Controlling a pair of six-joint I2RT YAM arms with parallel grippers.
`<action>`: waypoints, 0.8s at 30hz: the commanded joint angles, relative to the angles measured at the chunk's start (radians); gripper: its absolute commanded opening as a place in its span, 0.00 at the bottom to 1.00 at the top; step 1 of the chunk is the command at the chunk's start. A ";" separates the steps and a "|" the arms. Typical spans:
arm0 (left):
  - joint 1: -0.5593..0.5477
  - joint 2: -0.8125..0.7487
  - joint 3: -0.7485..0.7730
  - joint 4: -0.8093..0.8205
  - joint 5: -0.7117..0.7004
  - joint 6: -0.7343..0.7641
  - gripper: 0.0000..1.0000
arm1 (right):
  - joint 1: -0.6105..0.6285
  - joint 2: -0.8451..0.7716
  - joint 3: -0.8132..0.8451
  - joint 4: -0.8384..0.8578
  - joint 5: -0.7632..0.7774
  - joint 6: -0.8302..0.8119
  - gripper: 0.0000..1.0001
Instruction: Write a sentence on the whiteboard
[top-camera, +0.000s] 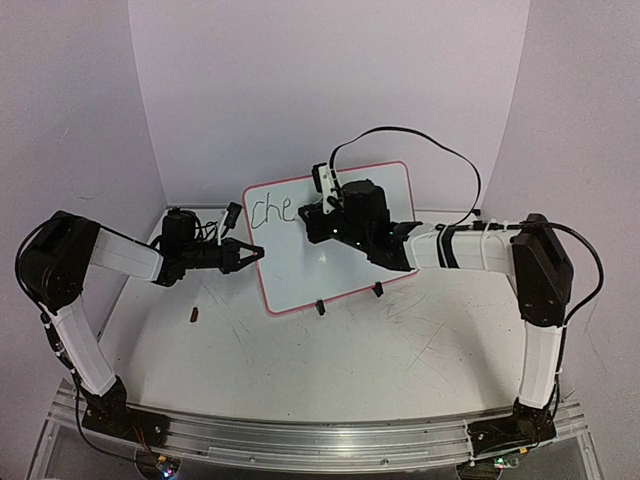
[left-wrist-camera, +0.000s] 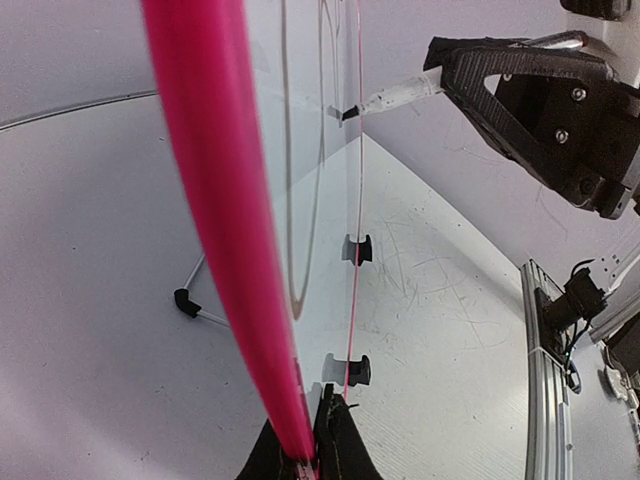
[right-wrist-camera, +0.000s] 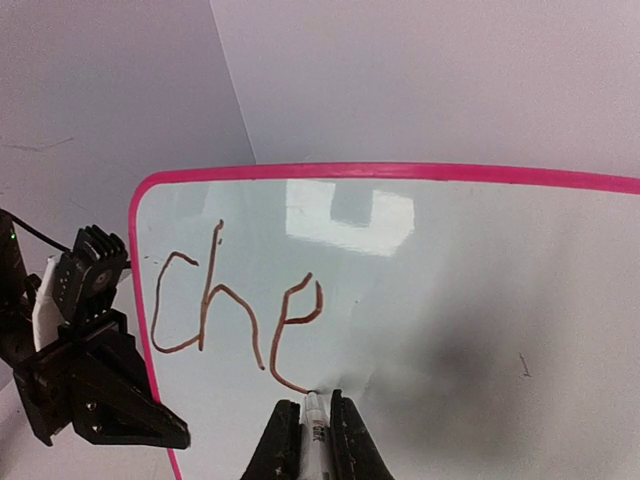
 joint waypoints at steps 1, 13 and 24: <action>0.002 -0.018 0.031 0.008 -0.091 0.101 0.00 | -0.015 -0.095 -0.031 0.079 0.032 -0.038 0.00; 0.001 -0.022 0.031 0.005 -0.085 0.099 0.00 | -0.060 -0.034 0.025 0.101 -0.125 0.045 0.00; 0.001 -0.019 0.035 0.002 -0.085 0.101 0.00 | -0.060 -0.007 0.045 0.080 -0.117 0.048 0.00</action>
